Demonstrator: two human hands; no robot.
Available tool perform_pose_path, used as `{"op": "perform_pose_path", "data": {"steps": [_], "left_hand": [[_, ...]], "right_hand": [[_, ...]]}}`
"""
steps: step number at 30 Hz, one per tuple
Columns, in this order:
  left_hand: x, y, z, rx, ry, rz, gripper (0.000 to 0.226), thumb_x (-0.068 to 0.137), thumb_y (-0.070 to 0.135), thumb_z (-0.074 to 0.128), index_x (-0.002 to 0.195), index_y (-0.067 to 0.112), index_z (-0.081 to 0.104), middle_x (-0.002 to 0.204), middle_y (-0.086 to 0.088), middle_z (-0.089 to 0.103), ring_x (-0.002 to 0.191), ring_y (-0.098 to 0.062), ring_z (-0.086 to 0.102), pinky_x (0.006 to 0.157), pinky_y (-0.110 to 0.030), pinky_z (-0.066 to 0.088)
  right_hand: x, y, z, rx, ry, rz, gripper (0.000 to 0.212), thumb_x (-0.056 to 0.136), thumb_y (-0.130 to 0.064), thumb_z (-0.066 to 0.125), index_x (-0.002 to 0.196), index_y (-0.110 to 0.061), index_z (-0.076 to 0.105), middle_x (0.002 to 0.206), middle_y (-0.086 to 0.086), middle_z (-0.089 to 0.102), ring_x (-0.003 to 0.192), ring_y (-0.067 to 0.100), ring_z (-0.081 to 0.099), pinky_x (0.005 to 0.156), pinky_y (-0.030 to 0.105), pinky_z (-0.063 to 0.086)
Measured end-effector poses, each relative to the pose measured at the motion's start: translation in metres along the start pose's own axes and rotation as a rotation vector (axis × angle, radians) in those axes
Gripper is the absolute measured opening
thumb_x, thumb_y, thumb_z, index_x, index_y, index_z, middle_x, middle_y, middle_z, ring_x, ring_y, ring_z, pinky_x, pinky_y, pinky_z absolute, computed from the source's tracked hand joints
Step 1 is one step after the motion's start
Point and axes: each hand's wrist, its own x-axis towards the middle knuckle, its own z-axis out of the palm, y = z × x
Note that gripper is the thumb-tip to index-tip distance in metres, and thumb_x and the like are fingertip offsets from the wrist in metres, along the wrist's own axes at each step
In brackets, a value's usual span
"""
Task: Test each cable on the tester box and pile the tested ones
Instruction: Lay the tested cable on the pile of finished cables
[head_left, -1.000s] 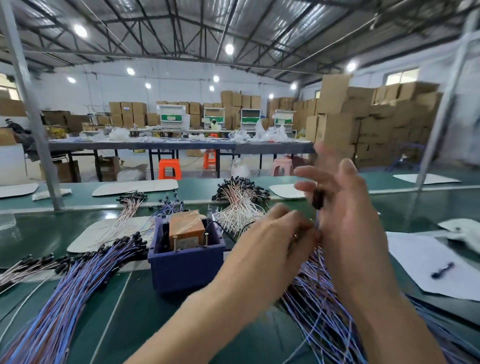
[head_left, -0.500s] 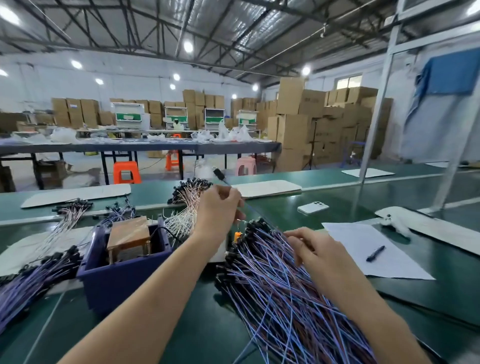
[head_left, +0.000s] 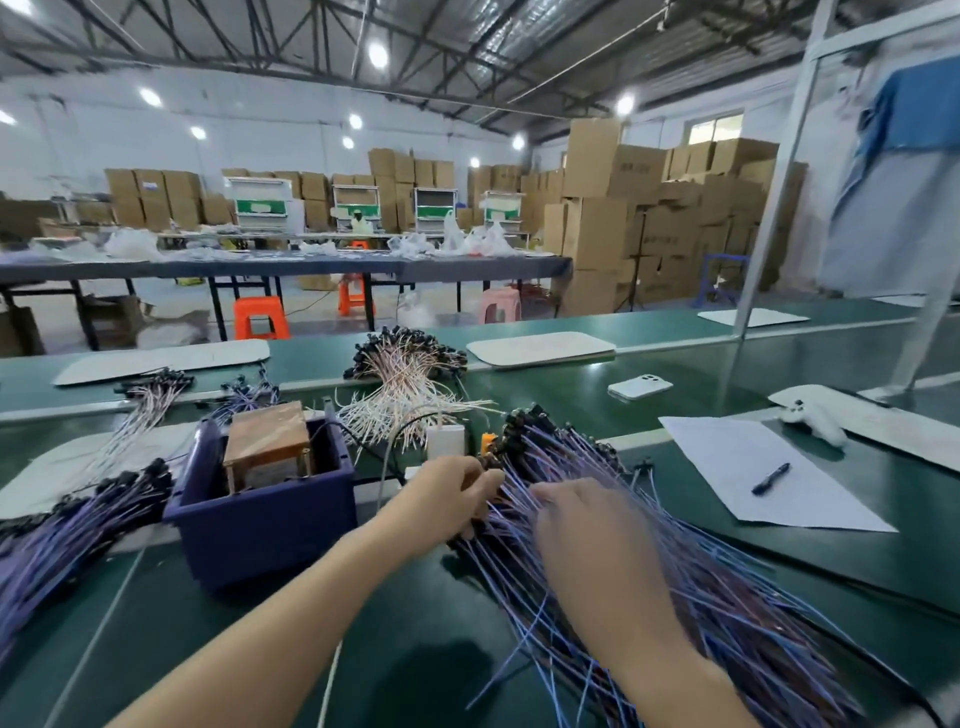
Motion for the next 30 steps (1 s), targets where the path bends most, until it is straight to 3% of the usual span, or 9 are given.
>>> {"op": "perform_pose_path", "data": {"steps": [3, 5, 10, 13, 16, 20, 24, 30], "left_hand": [[-0.03, -0.018, -0.026, 0.054, -0.115, 0.087, 0.03, 0.104, 0.039, 0.05, 0.076, 0.033, 0.06, 0.067, 0.012, 0.066, 0.054, -0.001, 0.063, 0.053, -0.018, 0.048], [-0.052, -0.032, -0.047, 0.173, -0.166, 0.08, 0.027, 0.104, 0.039, 0.049, 0.08, 0.033, 0.061, 0.074, 0.011, 0.066, 0.057, 0.0, 0.062, 0.056, -0.021, 0.051], [-0.108, -0.086, -0.102, 0.541, -0.217, -0.105, 0.026, 0.103, 0.044, 0.048, 0.104, 0.024, 0.065, 0.089, 0.01, 0.068, 0.08, -0.013, 0.063, 0.076, -0.033, 0.053], [-0.138, -0.118, -0.128, 0.516, -0.261, -0.209, 0.025, 0.103, 0.044, 0.047, 0.11, 0.028, 0.066, 0.1, 0.012, 0.069, 0.09, -0.01, 0.062, 0.083, -0.03, 0.051], [-0.157, -0.154, -0.152, 0.509, -0.271, -0.34, 0.023, 0.103, 0.043, 0.048, 0.101, 0.025, 0.063, 0.094, 0.013, 0.064, 0.087, -0.01, 0.06, 0.076, -0.023, 0.047], [-0.16, -0.199, -0.179, 0.57, -0.088, -0.467, 0.025, 0.104, 0.035, 0.047, 0.112, 0.019, 0.065, 0.104, 0.003, 0.066, 0.094, -0.015, 0.06, 0.081, -0.029, 0.044], [-0.143, -0.23, -0.196, 0.696, 0.148, -0.521, 0.032, 0.104, 0.031, 0.046, 0.126, 0.018, 0.065, 0.131, -0.012, 0.057, 0.123, -0.033, 0.05, 0.106, -0.042, 0.04], [-0.113, -0.26, -0.19, 0.676, 0.208, -0.634, 0.041, 0.104, 0.029, 0.043, 0.142, 0.017, 0.053, 0.157, -0.018, 0.033, 0.14, -0.041, 0.033, 0.116, -0.05, 0.029]], "right_hand": [[-0.003, -0.038, 0.032, 0.097, -0.004, -0.085, 0.028, 0.1, -0.032, 0.047, 0.122, -0.03, 0.064, 0.114, -0.012, 0.063, 0.107, 0.013, 0.057, 0.092, 0.032, 0.044], [-0.006, -0.061, 0.053, 0.157, -0.021, -0.136, 0.026, 0.099, -0.03, 0.048, 0.118, -0.028, 0.066, 0.109, -0.01, 0.064, 0.101, 0.015, 0.059, 0.087, 0.032, 0.046], [-0.009, -0.111, 0.107, 0.268, -0.159, -0.239, 0.026, 0.102, -0.026, 0.05, 0.124, -0.032, 0.063, 0.114, -0.012, 0.065, 0.105, 0.014, 0.059, 0.089, 0.03, 0.045], [-0.006, -0.133, 0.133, 0.292, -0.229, -0.286, 0.026, 0.102, -0.025, 0.048, 0.121, -0.031, 0.065, 0.114, -0.012, 0.067, 0.104, 0.013, 0.061, 0.09, 0.03, 0.045], [-0.002, -0.143, 0.153, 0.269, -0.269, -0.325, 0.028, 0.103, -0.027, 0.045, 0.123, -0.033, 0.063, 0.115, -0.014, 0.067, 0.104, 0.012, 0.06, 0.093, 0.029, 0.041], [0.0, -0.143, 0.173, 0.247, -0.361, -0.331, 0.031, 0.104, -0.029, 0.041, 0.129, -0.035, 0.058, 0.124, -0.014, 0.062, 0.115, 0.012, 0.052, 0.104, 0.03, 0.035], [0.003, -0.139, 0.175, 0.25, -0.317, -0.273, 0.028, 0.102, -0.025, 0.046, 0.124, -0.029, 0.063, 0.12, -0.008, 0.063, 0.115, 0.018, 0.05, 0.102, 0.035, 0.038], [0.003, -0.136, 0.174, 0.27, -0.306, -0.222, 0.026, 0.102, -0.021, 0.047, 0.12, -0.026, 0.064, 0.118, -0.007, 0.063, 0.112, 0.017, 0.05, 0.102, 0.033, 0.038]]}}
